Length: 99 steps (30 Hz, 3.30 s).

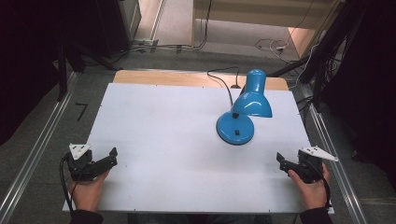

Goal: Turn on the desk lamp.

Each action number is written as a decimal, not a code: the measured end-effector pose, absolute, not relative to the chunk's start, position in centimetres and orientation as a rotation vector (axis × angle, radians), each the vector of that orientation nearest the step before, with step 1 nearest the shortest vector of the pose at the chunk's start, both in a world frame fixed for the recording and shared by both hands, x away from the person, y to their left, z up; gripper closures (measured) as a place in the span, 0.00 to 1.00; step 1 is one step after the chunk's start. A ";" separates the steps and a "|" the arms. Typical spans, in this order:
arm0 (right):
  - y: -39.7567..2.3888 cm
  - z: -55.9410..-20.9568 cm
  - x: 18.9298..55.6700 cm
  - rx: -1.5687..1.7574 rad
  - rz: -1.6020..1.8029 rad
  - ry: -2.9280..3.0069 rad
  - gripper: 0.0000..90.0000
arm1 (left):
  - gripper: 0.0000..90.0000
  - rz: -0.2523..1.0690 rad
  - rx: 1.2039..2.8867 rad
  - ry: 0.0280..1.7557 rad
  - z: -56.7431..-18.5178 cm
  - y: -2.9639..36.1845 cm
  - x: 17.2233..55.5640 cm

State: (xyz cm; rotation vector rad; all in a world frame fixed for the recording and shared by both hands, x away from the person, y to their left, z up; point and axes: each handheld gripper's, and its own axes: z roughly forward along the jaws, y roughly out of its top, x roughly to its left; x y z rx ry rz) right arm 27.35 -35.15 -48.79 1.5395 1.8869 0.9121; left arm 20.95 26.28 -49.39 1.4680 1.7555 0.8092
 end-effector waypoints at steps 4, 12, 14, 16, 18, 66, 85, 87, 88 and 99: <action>-35.1 -48.5 27.7 1.548 0.944 1.889 0.15 | 0.11 0.808 1.478 1.757 -49.4 26.2 21.0; -33.8 -48.3 28.7 1.542 0.974 1.900 0.15 | 0.11 0.806 1.476 1.760 -49.5 26.3 21.0; -33.6 -48.2 28.8 1.539 0.977 1.902 0.15 | 0.11 0.803 1.478 1.762 -49.5 26.3 21.0; -33.2 -48.2 29.1 1.536 0.986 1.906 0.15 | 0.11 0.803 1.474 1.759 -49.5 26.3 20.9; -33.0 -48.1 29.2 1.536 0.997 1.906 0.15 | 0.11 0.802 1.474 1.759 -49.5 26.3 20.9; -27.2 -48.0 33.0 1.436 1.044 2.013 0.16 | 0.11 0.792 1.475 1.755 -49.5 26.4 21.0; -26.0 -47.7 34.0 1.424 1.077 1.997 0.22 | 0.11 0.793 1.474 1.757 -49.5 26.4 21.0; -25.7 -47.6 34.2 1.417 1.085 1.988 0.25 | 0.11 0.793 1.474 1.758 -49.5 26.4 21.0; -25.6 -47.6 34.3 1.411 1.087 1.986 0.26 | 0.11 0.793 1.474 1.759 -49.5 26.4 21.0; -24.6 -48.0 34.8 1.358 1.136 1.994 0.71 | 0.11 0.792 1.469 1.758 -49.5 26.4 20.9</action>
